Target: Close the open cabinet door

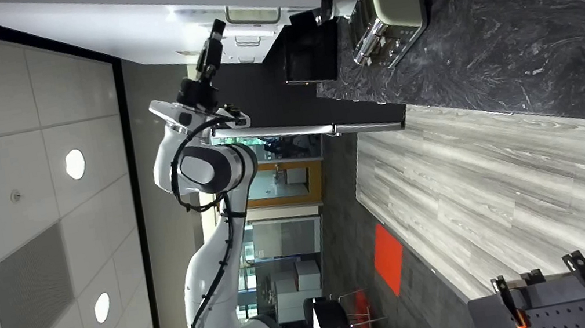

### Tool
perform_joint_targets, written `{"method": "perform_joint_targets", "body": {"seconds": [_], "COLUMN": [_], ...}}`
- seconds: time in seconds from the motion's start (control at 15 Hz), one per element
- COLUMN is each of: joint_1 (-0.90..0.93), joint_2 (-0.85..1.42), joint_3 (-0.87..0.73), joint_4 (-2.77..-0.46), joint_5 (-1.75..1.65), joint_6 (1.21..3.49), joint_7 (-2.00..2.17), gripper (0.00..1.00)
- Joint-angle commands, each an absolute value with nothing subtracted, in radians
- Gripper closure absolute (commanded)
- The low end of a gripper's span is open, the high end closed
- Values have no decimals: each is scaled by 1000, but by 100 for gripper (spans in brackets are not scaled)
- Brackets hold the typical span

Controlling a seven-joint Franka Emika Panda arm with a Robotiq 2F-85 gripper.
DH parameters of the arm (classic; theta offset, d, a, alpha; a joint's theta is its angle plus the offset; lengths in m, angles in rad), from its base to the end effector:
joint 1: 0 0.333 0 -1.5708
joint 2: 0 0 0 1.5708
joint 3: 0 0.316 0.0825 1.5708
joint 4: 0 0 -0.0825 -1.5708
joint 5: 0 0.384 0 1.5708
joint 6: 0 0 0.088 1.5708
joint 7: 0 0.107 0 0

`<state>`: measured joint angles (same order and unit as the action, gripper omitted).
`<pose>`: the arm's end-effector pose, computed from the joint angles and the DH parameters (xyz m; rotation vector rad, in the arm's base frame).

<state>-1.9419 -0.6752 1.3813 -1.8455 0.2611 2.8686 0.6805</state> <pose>0.5902 -0.1308 0.6549 2.0273 -1.1790 1.5813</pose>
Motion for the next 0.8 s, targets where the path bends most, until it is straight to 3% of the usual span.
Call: {"method": "perform_joint_targets", "body": {"seconds": [0.0,0.33,0.73], "joint_1": [-1885,-1637,-1204], "joint_2": [-490,-334,-295], "joint_3": [1421,1311,1012], "joint_4": [-1842,-1887,-1940], "joint_5": [246,256,273], "joint_6": [2947,2922,2822], "joint_7": [588,498,523], "gripper": [100,100,100]}}
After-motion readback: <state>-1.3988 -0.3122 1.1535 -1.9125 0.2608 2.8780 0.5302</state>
